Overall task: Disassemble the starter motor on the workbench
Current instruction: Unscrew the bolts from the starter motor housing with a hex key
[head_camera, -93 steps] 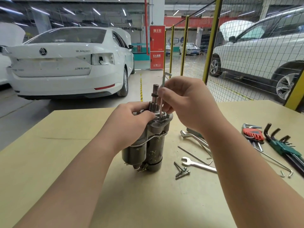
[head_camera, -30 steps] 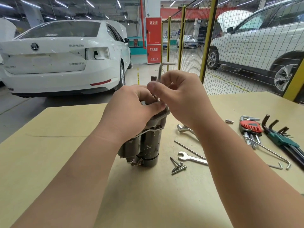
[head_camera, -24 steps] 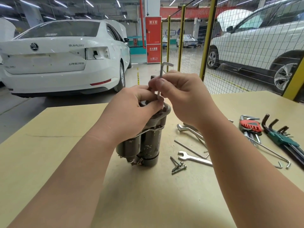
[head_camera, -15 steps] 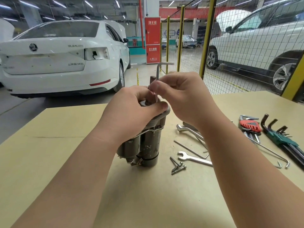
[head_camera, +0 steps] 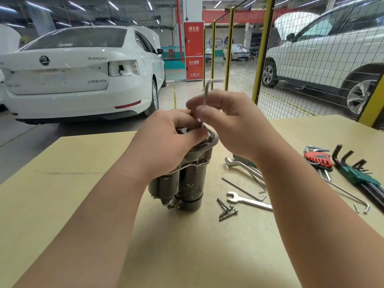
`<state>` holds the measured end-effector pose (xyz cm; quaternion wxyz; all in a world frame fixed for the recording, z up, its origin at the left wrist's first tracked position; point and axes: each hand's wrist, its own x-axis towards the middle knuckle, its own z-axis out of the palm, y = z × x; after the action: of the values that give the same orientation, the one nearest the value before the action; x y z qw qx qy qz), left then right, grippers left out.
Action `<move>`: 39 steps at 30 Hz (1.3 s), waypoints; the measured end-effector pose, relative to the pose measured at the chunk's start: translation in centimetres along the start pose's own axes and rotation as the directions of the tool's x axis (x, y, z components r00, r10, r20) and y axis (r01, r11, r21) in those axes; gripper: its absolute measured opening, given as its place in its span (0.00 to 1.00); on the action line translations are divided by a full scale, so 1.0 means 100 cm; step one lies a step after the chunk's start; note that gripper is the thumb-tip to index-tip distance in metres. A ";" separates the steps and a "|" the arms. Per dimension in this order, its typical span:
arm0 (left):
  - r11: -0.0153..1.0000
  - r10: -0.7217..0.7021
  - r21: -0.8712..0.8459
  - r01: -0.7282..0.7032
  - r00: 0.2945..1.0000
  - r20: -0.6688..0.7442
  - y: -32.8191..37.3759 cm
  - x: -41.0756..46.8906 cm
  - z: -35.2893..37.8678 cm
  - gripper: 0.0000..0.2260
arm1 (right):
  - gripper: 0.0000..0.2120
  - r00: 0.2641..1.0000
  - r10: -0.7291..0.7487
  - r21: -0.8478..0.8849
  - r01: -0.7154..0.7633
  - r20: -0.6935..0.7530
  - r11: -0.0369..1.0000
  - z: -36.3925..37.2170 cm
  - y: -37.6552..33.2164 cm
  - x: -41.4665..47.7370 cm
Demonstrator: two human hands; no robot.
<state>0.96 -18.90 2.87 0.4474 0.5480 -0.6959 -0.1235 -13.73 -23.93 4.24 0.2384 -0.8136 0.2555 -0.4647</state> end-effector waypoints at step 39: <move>0.983 -0.104 -0.156 0.092 0.992 -0.068 -0.002 0.000 0.001 0.05 | 0.06 0.995 0.014 -0.110 -0.025 -0.103 0.994 -0.002 -0.008 0.000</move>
<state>0.98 -19.04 2.69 0.5075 0.5500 -0.6390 -0.1775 -13.74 -23.36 4.82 0.1840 -0.7984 0.3006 -0.4882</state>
